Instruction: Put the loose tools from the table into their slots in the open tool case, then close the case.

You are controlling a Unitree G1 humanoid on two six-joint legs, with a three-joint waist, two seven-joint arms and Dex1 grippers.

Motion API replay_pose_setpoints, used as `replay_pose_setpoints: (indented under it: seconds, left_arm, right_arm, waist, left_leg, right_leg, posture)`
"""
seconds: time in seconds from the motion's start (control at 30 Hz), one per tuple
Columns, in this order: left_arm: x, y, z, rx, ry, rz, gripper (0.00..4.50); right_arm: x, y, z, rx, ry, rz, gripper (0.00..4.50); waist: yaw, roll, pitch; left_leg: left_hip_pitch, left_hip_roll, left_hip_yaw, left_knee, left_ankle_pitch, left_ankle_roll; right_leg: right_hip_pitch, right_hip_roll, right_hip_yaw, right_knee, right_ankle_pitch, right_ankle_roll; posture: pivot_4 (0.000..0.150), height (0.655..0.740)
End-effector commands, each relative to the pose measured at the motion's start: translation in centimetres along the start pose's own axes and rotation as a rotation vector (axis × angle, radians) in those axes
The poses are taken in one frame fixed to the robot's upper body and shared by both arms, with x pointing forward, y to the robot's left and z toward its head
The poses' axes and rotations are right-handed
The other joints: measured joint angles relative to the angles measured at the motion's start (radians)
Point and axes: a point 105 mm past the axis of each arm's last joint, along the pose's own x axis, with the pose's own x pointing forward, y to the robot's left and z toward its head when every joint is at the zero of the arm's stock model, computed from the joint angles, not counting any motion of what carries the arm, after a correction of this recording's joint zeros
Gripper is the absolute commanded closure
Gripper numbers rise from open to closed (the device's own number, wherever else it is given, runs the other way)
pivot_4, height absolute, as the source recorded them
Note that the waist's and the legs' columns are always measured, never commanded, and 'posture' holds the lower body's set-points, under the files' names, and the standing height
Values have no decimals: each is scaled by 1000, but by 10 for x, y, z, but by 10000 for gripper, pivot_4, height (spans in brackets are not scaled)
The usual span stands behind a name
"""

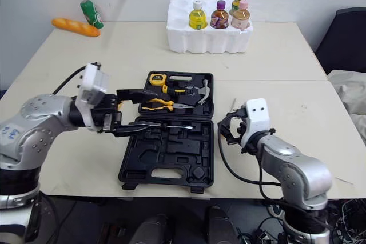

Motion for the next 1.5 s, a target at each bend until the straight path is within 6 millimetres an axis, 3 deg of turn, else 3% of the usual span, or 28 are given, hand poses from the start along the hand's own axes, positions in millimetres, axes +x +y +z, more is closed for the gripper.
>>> replay_pose_setpoints:
  seconds: [0.03, 0.4, 0.53, 0.63, 0.67, 0.83, 1.17, 1.5]
  left_arm:
    - [0, 2, 3, 27, -2, -7, 759]
    - [-17, 5, -9, 18, 39, 36, 759]
    - [-21, 5, -11, 17, 44, 49, 0]
    - [-21, 6, -11, 19, 41, 52, 0]
    - [-21, 6, -10, 19, 41, 52, 0]
    - [-24, 5, -12, 14, 46, 54, 0]
    - [-23, 3, -14, 1, 31, 53, 0]
    - [-54, -1, -19, -61, 94, 119, 0]
  right_arm:
    - [4, 0, 0, -44, -15, -28, 0]
    - [16, -10, -14, -45, 5, -101, 0]
    - [18, -16, -7, -22, -27, -132, 17245]
    - [17, -17, -2, 2, -49, -150, 33655]
    - [17, -17, 0, 5, -54, -150, 34480]
    - [16, -5, 2, -48, -71, -96, 34409]
    - [1, -14, 21, -109, -109, -79, 34409]
    - [-22, 22, 48, -302, -137, 345, 34409]
  waist:
    - [-2, 0, 0]
    - [-17, 0, 0]
    - [-19, -1, 0]
    - [-19, -1, 0]
    - [-19, -1, 0]
    - [-19, -1, 0]
    - [-19, -1, 0]
    - [-21, -1, 1]
  left_leg:
    - [0, 0, 0, 0, 0, 0]
    - [0, 0, 0, 2, 0, 2]
    - [1, 0, 0, 3, 0, 2]
    - [1, 0, 0, 3, 0, 2]
    - [1, 0, 0, 3, 0, 2]
    - [0, 0, 0, 3, 0, 2]
    - [0, 0, 0, 3, -1, 3]
    - [1, 0, 0, 3, -3, 7]
  right_leg:
    - [0, 0, 0, 0, 0, 0]
    - [0, 0, 1, 1, 0, 0]
    - [0, 0, 1, 1, 1, 1]
    - [0, 0, 1, 2, 1, 1]
    - [0, 0, 1, 2, 1, 1]
    - [0, 0, 1, 2, 1, 1]
    - [0, 0, 1, 1, 1, 1]
    - [0, 0, 1, 1, 1, 1]
  posture:
    - [1500, 7367]
    - [1500, 7367]
    - [1500, 7367]
    - [1500, 7367]
    - [1500, 7367]
    - [1500, 7367]
    - [1500, 7367]
    - [1500, 7367]
